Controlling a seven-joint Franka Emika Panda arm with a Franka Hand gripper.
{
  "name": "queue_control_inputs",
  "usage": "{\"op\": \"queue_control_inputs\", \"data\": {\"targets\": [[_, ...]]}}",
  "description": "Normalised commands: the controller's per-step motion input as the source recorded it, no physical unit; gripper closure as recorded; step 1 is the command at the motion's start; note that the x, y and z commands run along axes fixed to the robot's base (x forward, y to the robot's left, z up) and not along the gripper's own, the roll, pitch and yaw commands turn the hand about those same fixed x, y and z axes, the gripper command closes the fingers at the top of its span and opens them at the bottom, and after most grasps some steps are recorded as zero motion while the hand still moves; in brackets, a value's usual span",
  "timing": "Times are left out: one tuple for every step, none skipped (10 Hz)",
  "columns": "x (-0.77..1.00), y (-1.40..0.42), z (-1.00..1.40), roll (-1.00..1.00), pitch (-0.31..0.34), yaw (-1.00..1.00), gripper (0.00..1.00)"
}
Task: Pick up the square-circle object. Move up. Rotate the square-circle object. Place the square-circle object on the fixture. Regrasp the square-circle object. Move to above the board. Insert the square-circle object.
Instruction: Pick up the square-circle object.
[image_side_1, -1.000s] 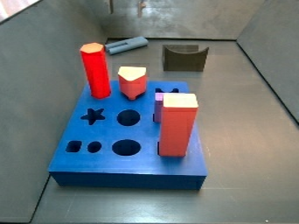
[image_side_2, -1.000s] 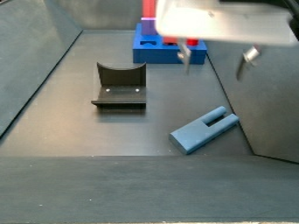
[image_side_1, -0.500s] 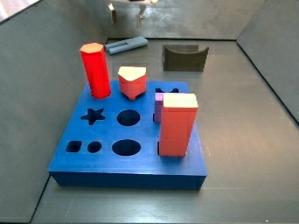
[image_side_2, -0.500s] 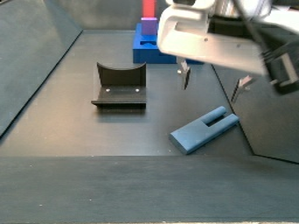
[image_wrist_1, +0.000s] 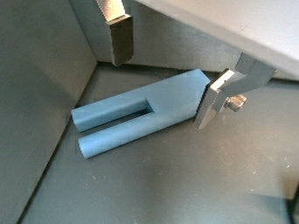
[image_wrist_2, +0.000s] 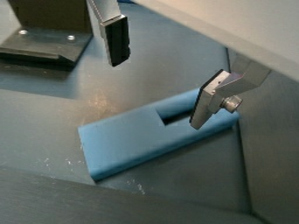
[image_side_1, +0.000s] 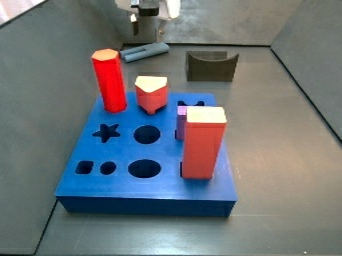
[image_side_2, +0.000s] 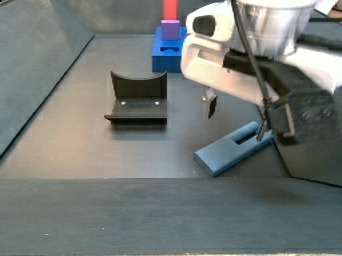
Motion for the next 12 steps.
{"op": "queue_control_inputs", "data": {"targets": [[0.01,0.13,-0.17,-0.44,-0.249,-0.44,0.00],[0.00,0.12,-0.15,-0.46,-0.234,-0.43,0.00],[0.00,0.18,-0.22,-0.42,-0.196,-0.38,0.00],[0.05,0.26,-0.32,-0.37,-0.189,-0.33,0.00],[0.05,0.30,-0.37,-0.34,-0.181,-0.33,0.00],[0.09,0.30,-0.40,-0.33,-0.171,-0.29,0.00],[0.08,0.00,-0.81,-0.13,-0.119,-0.21,0.00],[0.00,-0.25,-0.61,0.03,-0.097,-0.12,0.00],[0.07,-0.25,-0.40,0.00,-0.067,-0.07,0.00],[0.12,-0.23,-0.35,-0.04,-0.087,-0.03,0.00],[0.23,0.00,-0.27,-0.10,-0.017,-0.12,0.00],[0.15,0.00,-0.13,-0.09,0.000,-0.10,0.00]]}}
